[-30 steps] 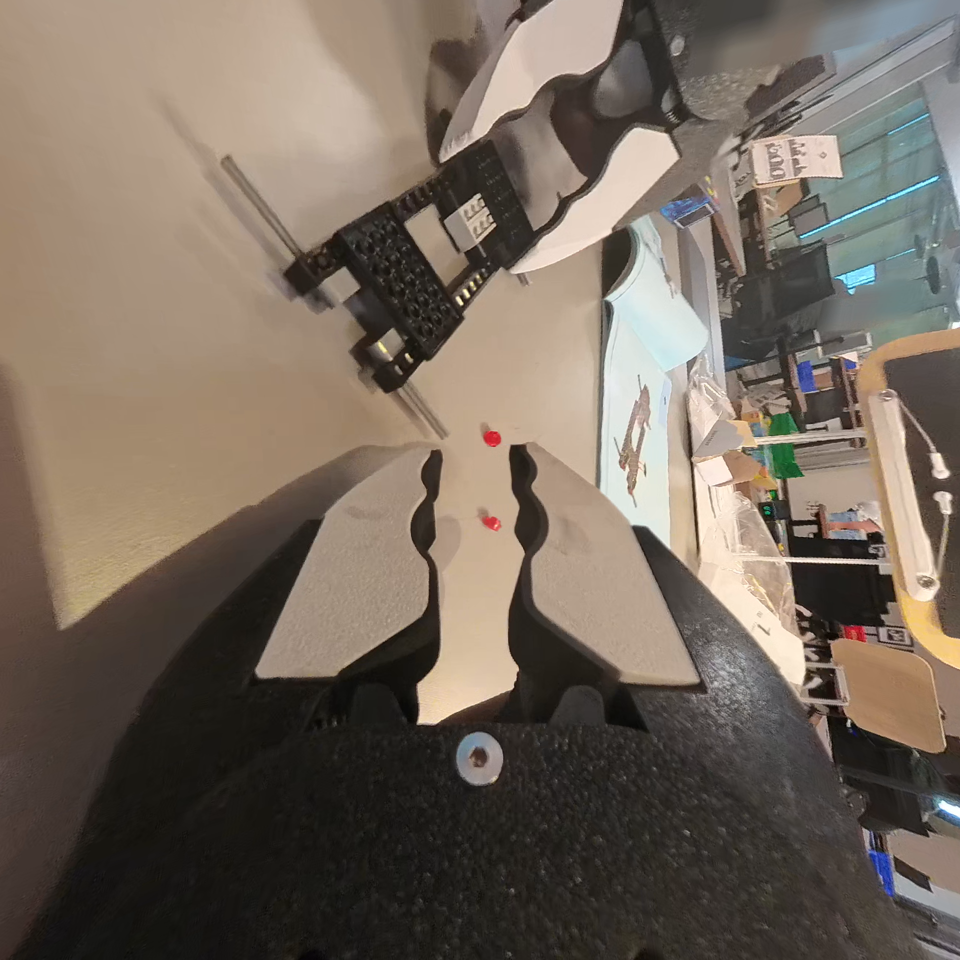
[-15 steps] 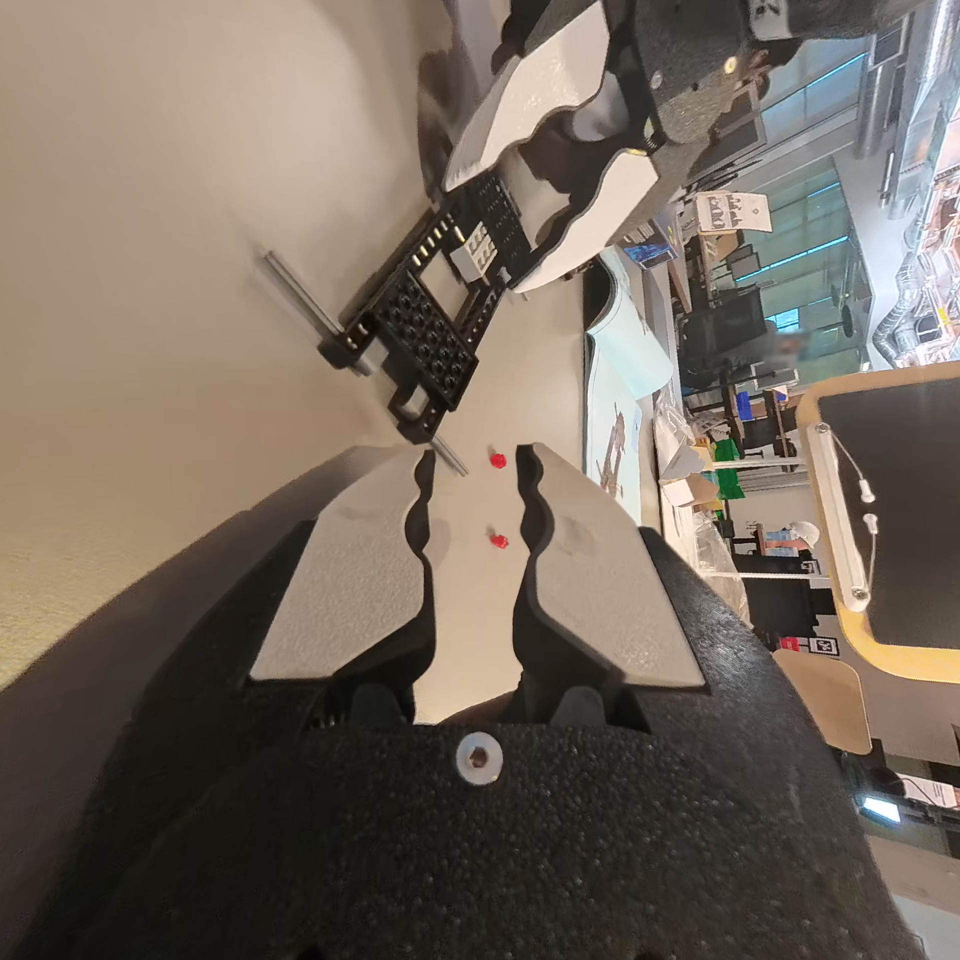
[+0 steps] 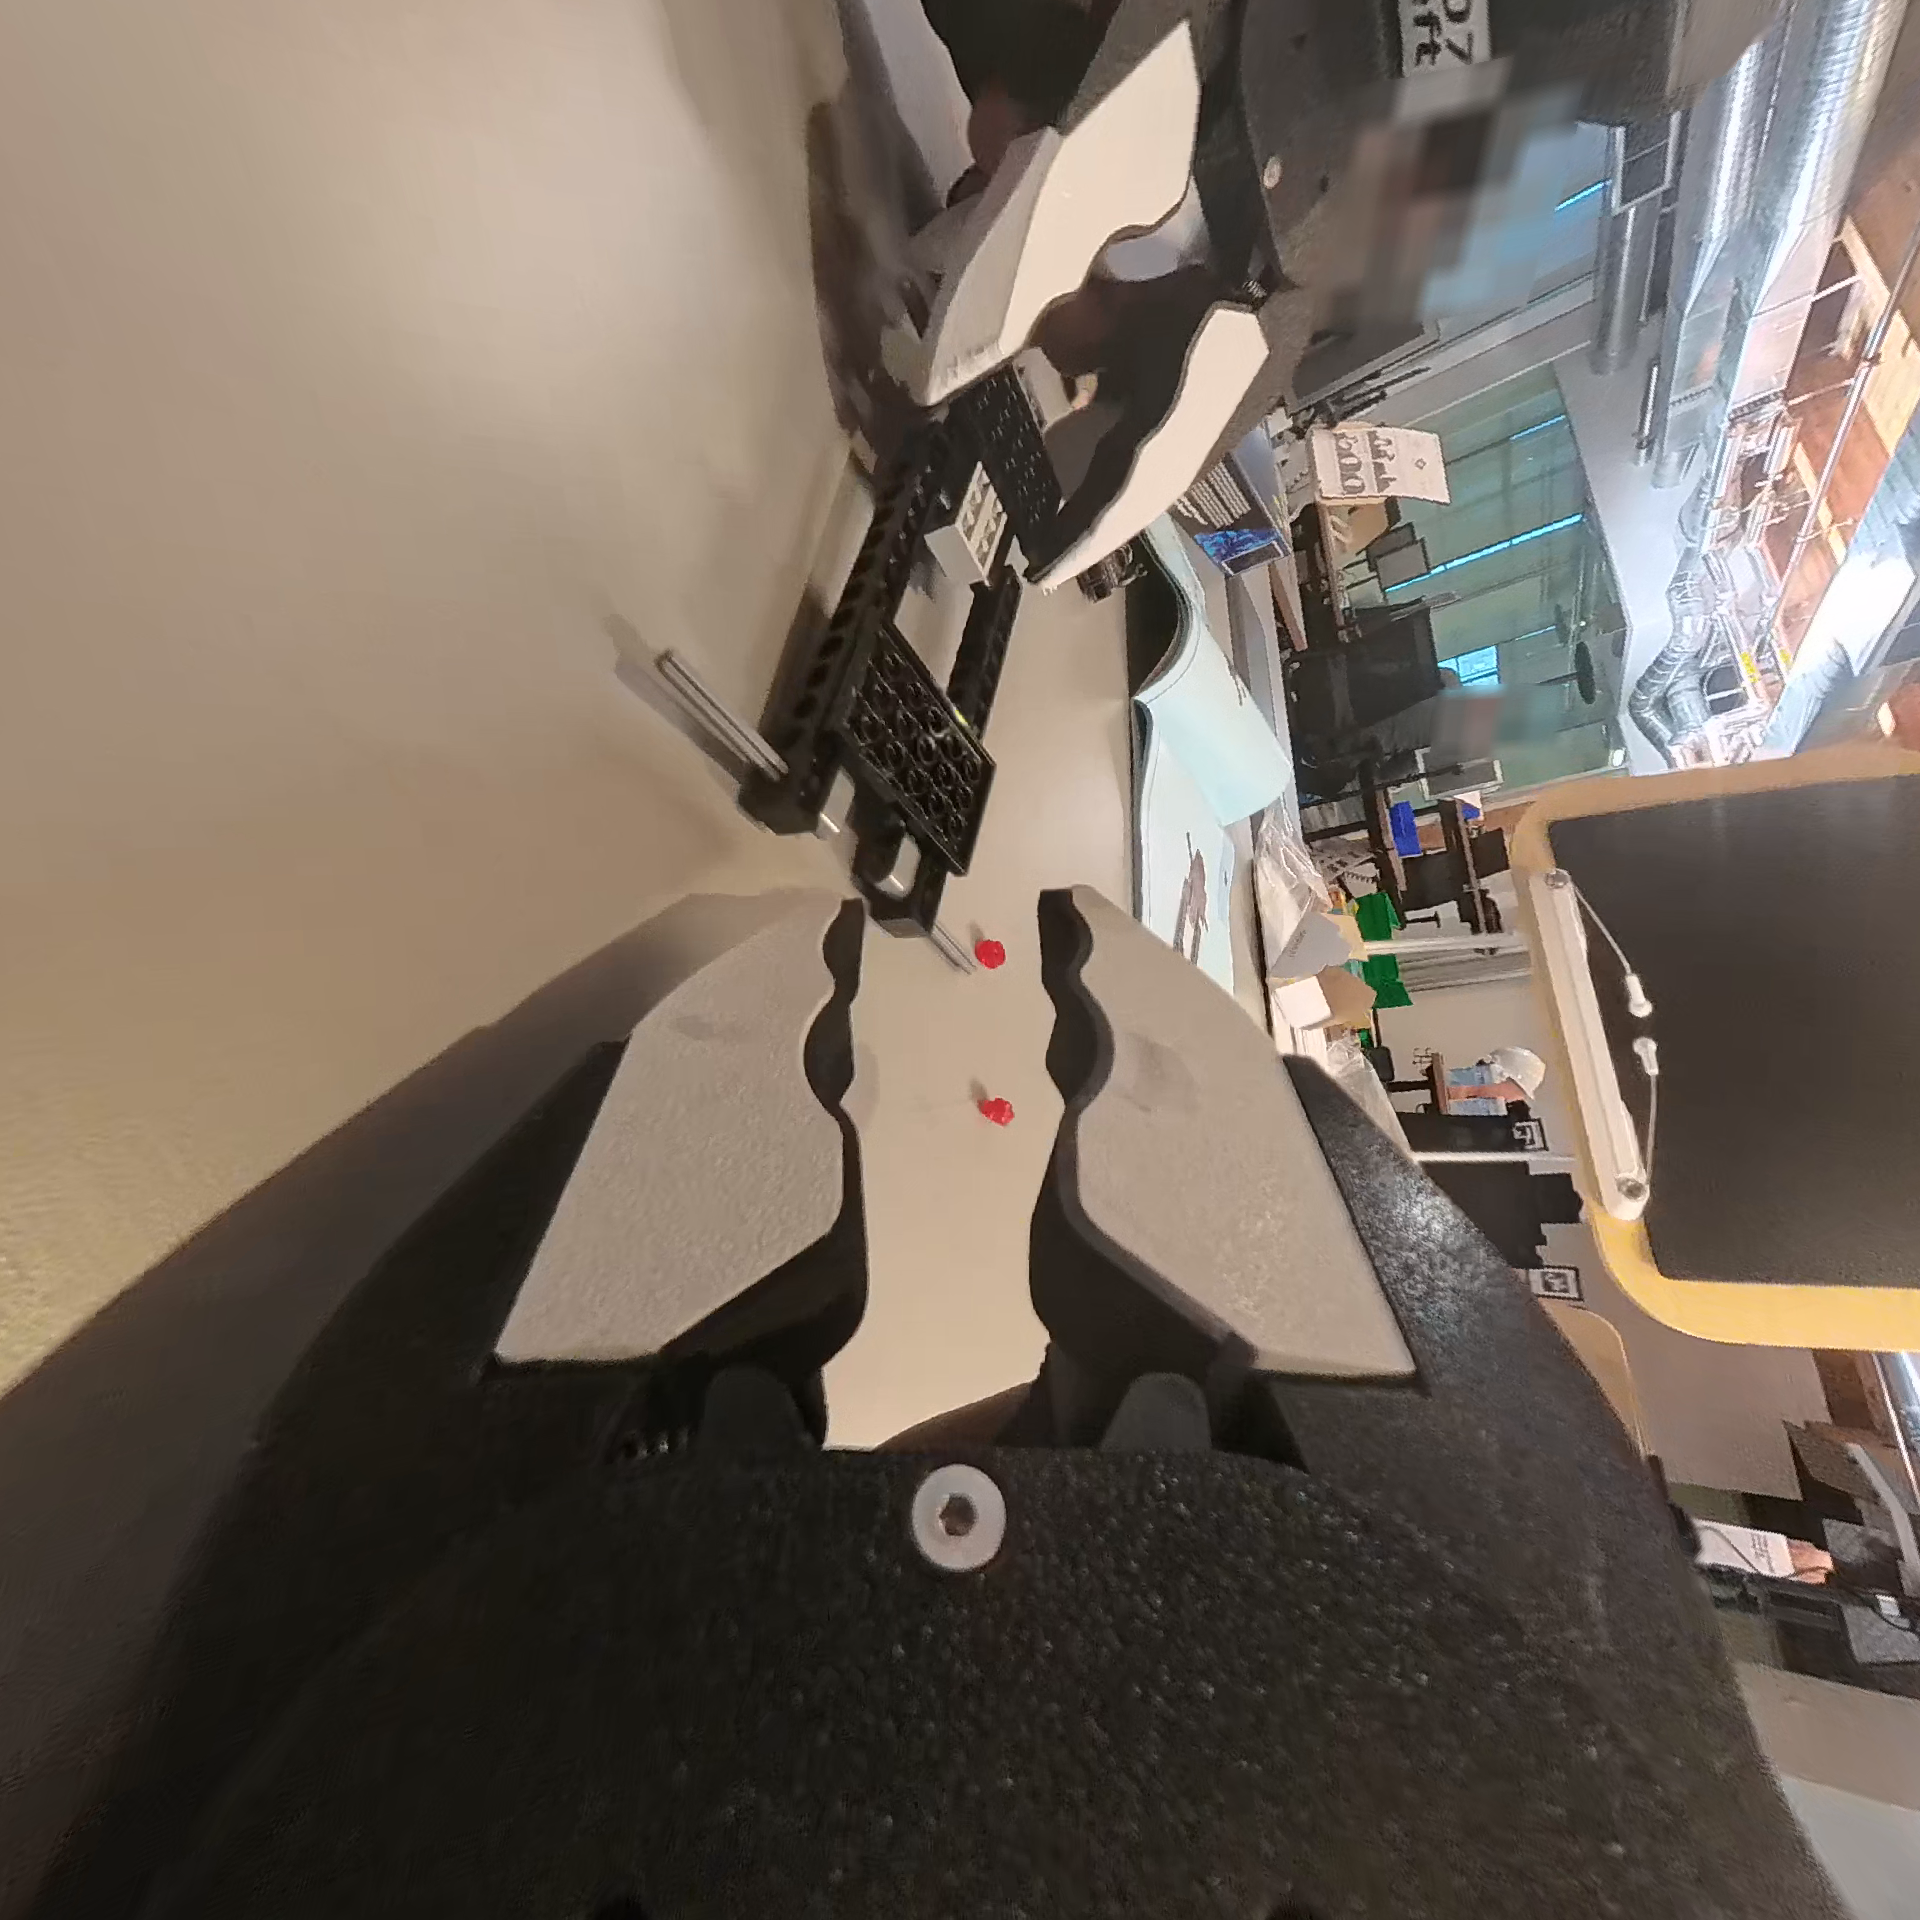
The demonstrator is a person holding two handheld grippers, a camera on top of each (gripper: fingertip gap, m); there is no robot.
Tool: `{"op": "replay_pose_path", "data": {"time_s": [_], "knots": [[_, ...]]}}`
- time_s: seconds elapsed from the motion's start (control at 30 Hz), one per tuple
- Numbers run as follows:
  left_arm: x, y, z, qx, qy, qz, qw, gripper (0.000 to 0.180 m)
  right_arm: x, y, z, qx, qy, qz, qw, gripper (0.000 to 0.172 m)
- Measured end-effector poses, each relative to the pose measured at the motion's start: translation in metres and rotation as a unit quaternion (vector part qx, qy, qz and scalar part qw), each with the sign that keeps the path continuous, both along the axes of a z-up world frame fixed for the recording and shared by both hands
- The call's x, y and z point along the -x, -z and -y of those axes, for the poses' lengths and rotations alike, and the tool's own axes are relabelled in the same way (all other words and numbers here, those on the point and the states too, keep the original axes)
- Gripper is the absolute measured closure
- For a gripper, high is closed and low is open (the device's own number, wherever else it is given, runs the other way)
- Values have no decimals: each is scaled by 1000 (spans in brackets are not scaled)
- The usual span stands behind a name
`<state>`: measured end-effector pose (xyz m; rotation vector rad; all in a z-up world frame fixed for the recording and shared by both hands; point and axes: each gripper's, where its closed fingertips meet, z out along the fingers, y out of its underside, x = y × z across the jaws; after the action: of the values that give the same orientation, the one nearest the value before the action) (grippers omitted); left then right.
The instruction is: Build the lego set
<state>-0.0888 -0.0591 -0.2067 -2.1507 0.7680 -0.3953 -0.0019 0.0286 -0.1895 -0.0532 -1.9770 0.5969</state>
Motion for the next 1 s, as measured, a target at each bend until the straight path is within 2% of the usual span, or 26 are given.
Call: {"op": "replay_pose_path", "data": {"time_s": [0.2,0.33,0.5,0.63,0.73,0.87,1.0], "knots": [[-1,2,1,16,-27,11,999,128,0,5,7,-8,-7,0,1000,139],[-3,15,6,35,-16,-37,999,127,1,5,8,-4,-7,6,1000,139],[-5,14,8,29,-18,-65,997,127,2,5,5,-9,-1,7,1000,138],[-2,0,0,13,-38,-73,997,112,2,3,4,-3,1,8,1000,138],[-13,-1,-8,28,-23,-83,996,106,3,3,5,-1,0,12,1000,138],[-19,19,-15,75,6,-143,987,103,3,5,4,-3,1,14,1000,138],[-18,19,-15,92,22,-141,985,107,3,4,3,-2,3,14,1000,138]]}}
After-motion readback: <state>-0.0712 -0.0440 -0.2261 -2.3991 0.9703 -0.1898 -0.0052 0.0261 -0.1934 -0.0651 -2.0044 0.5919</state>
